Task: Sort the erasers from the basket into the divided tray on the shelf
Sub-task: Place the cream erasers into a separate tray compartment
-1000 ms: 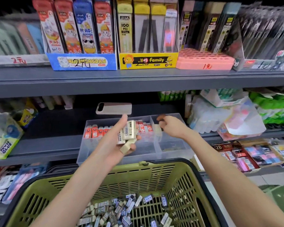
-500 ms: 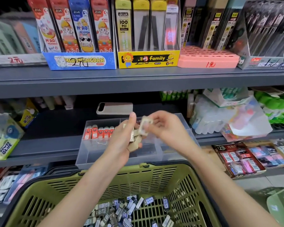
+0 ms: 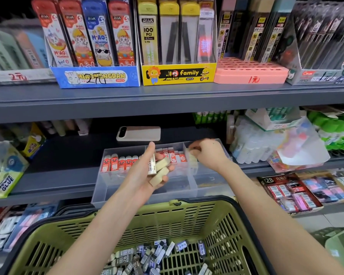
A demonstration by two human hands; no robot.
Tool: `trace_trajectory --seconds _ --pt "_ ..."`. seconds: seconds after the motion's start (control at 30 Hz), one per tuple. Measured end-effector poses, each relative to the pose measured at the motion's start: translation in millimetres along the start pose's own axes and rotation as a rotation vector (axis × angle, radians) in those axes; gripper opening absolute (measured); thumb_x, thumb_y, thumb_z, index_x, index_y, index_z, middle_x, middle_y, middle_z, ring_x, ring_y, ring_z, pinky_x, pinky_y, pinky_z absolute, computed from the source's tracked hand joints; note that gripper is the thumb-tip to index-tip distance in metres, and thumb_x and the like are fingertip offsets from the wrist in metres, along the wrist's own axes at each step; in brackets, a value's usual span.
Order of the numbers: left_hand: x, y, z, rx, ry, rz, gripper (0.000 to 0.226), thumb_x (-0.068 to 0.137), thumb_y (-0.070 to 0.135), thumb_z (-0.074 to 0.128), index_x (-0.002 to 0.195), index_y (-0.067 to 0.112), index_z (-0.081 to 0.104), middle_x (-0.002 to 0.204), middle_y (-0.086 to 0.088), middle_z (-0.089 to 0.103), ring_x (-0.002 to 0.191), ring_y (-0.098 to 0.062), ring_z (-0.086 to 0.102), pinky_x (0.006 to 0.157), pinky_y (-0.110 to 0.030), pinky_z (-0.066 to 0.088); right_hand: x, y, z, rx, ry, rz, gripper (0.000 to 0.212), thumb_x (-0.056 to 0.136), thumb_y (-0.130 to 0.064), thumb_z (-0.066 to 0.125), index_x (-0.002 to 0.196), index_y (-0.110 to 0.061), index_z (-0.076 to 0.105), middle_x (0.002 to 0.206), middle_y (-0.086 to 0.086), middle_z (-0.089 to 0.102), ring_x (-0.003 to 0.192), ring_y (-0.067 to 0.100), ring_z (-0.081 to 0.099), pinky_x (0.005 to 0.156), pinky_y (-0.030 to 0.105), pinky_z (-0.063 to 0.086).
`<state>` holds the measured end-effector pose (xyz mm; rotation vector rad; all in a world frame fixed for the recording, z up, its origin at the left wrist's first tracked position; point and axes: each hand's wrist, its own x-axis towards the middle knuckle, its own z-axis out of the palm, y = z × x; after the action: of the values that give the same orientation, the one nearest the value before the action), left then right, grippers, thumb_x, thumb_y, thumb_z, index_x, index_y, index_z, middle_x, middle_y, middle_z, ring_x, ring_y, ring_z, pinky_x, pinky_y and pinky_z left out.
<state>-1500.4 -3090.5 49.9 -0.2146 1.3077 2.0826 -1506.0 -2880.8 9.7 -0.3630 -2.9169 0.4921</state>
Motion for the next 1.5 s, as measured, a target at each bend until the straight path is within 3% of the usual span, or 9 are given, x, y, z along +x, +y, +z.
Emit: trace_trajectory --seconds 0.2,0.33,0.43,0.6,0.8,1.03,1.17,1.37,1.5 --pt "3 -1 1 -0.025 0.018 -0.021 0.040 0.078 0.049 0.066 0.080 0.010 0.058 0.074 -0.014 0.070 0.067 -0.025 0.070 0.036 -0.022 0.044 -3 -2 -7 -0.045 -0.137 0.036 0.035 0.093 -0.011 0.041 0.125 -0.018 0.051 0.115 0.012 0.064 0.100 0.029 0.060 0.074 0.027 0.041" --pt "4 -1 4 -0.014 0.042 -0.002 0.048 0.081 0.048 0.066 0.107 0.009 0.057 0.078 -0.014 0.072 0.068 -0.026 0.071 0.035 -0.023 0.044 -31 -25 -31 0.135 0.156 0.023 0.027 0.097 -0.028 0.043 0.119 -0.020 0.056 0.102 0.004 0.069 0.095 0.023 0.063 0.077 0.033 0.047" --pt "7 -2 6 0.007 0.003 -0.002 0.045 0.083 0.050 0.063 0.104 0.011 0.055 0.078 -0.014 0.071 0.059 -0.023 0.067 0.032 -0.021 0.039 -58 -49 -48 0.599 -0.004 -0.114 0.024 0.092 -0.031 0.055 0.112 -0.023 0.063 0.099 -0.006 0.067 0.094 0.013 0.060 0.085 0.029 0.048" --pt "10 -3 11 0.041 -0.079 -0.034 0.046 0.086 0.052 0.057 0.091 0.006 0.059 0.069 -0.011 0.068 0.040 -0.016 0.050 0.028 -0.017 0.029 -78 -58 -60 0.594 -0.188 -0.318 0.035 0.083 -0.017 0.070 0.117 -0.023 0.063 0.088 -0.006 0.054 0.080 0.011 0.050 0.072 0.016 0.039" --pt "6 2 15 0.157 -0.183 -0.018 0.042 0.070 0.057 0.063 0.066 0.015 0.060 0.064 -0.008 0.059 0.041 -0.016 0.047 0.029 -0.017 0.029 -79 -59 -63 0.582 -0.097 -0.262 0.029 0.074 -0.022 0.077 0.100 -0.029 0.068 0.082 -0.016 0.049 0.075 0.003 0.045 0.070 0.016 0.035" --pt "-3 1 28 0.243 -0.182 -0.014 0.072 0.075 0.063 0.050 0.107 0.000 0.056 0.078 -0.013 0.068 0.050 -0.017 0.057 0.030 -0.017 0.032 -93 -59 -51 0.698 0.070 -0.183 0.014 0.080 -0.014 0.068 0.091 -0.023 0.067 0.085 -0.014 0.060 0.077 0.006 0.055 0.067 0.019 0.041" --pt "-4 6 30 0.260 -0.043 -0.018 0.057 0.083 0.062 0.046 0.100 0.008 0.053 0.068 -0.013 0.069 0.050 -0.023 0.063 0.029 -0.017 0.032 -84 -38 -61 1.063 0.107 -0.011 0.013 0.088 -0.009 0.062 0.094 -0.020 0.066 0.088 -0.003 0.070 0.082 0.009 0.065 0.066 0.024 0.054" --pt "-6 8 18 0.249 0.059 -0.037 0.051 0.085 0.059 0.049 0.100 0.010 0.047 0.052 -0.011 0.063 0.043 -0.022 0.061 0.026 -0.017 0.030 -43 8 -59 -0.044 0.137 0.075 0.021 0.091 -0.028 0.055 0.108 -0.025 0.068 0.098 0.001 0.072 0.095 0.022 0.064 0.088 0.037 0.046" --pt "-7 7 16 0.217 0.048 -0.030 0.034 0.090 0.044 0.055 0.094 0.010 0.051 0.059 -0.013 0.066 0.051 -0.022 0.065 0.031 -0.019 0.036 -27 8 -49 -0.199 -0.148 -0.016 0.021 0.093 -0.030 0.051 0.103 -0.032 0.069 0.110 -0.011 0.068 0.103 0.017 0.061 0.094 0.036 0.038"
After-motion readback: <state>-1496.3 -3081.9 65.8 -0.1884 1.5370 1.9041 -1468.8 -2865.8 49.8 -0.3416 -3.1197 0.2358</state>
